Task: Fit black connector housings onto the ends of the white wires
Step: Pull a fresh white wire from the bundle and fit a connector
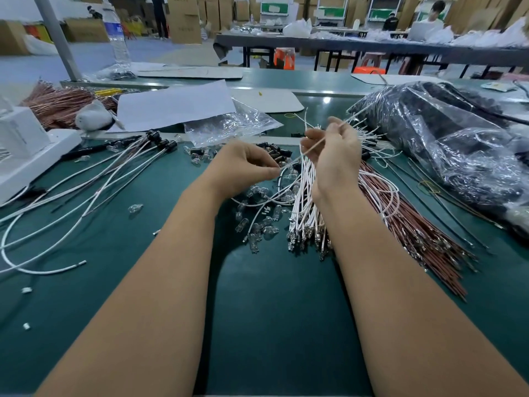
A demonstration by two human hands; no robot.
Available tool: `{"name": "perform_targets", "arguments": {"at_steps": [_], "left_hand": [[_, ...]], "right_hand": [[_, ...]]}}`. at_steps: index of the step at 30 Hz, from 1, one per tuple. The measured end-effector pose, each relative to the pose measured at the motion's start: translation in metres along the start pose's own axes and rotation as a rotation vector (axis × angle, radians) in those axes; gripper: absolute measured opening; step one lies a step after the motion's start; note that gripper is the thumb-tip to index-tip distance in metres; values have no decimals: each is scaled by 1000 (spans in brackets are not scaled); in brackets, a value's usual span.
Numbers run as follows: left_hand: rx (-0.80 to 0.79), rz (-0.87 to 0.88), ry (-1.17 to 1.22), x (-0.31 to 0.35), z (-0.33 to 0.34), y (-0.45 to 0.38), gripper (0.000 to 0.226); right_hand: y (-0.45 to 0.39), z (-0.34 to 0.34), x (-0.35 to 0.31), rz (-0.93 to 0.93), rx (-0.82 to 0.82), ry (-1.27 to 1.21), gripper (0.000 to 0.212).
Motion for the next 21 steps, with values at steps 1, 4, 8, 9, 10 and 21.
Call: {"name": "perform_targets", "arguments": {"at_steps": [1, 4, 8, 9, 10, 21], "left_hand": [[-32, 2, -32, -1, 2, 0, 10], [8, 36, -177, -3, 2, -3, 34], [161, 131, -478, 8, -2, -6, 23], [140, 137, -555, 7, 2, -8, 29], [103, 127, -634, 5, 6, -10, 33], [108, 51, -688, -1, 9, -11, 21]], "right_hand": [[0, -7, -2, -18, 59, 10, 21], [-2, -15, -10, -98, 157, 245, 28], [2, 0, -16, -207, 103, 789, 42], [4, 4, -14, -211, 79, 887, 41], [6, 8, -12, -222, 52, 973, 39], [6, 21, -4, -348, -42, 1156, 28]]}}
Point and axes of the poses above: each hand's wrist, its own y-axis away from the middle knuckle, its own z-axis out of the palm, x = y × z, the point moved 8 cm from there along -y, towards the middle knuckle, and after that the axes turned 2 degrees about z, right-handed, at the moved point
